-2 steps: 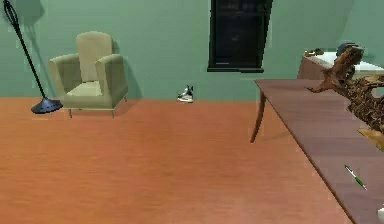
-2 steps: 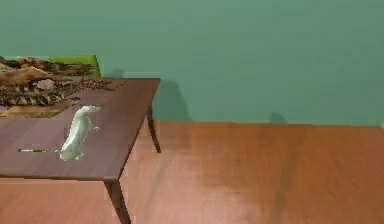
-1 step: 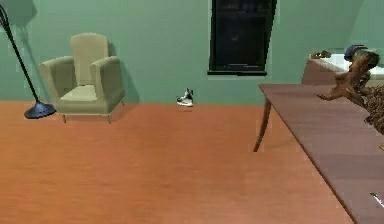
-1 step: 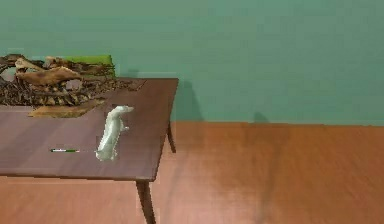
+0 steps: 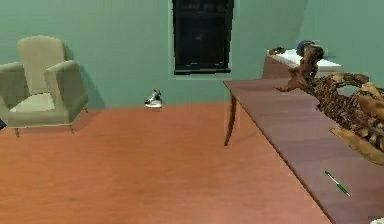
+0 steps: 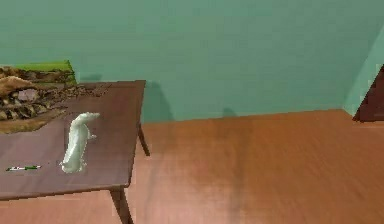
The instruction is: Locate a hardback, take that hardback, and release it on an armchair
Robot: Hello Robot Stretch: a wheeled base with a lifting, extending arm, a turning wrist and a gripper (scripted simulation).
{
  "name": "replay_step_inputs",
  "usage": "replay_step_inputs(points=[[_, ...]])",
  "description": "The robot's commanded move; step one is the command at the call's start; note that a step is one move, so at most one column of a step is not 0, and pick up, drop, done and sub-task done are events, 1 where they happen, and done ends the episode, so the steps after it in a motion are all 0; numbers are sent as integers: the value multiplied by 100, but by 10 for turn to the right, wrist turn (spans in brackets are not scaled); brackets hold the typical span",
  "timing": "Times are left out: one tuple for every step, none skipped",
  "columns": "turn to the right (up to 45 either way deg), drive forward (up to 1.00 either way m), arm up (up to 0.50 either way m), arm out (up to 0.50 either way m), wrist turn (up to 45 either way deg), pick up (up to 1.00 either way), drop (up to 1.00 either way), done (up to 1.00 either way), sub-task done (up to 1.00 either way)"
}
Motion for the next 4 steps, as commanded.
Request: replay_step_inputs(points=[[0, 100, 0, 0, 0, 0, 0, 0, 0], [0, 90, 0, 0, 0, 0, 0, 0, 0], [330, 0, 0, 0, 0, 0, 0, 0, 0], [0, 50, 0, 0, 0, 0, 0, 0, 0]])
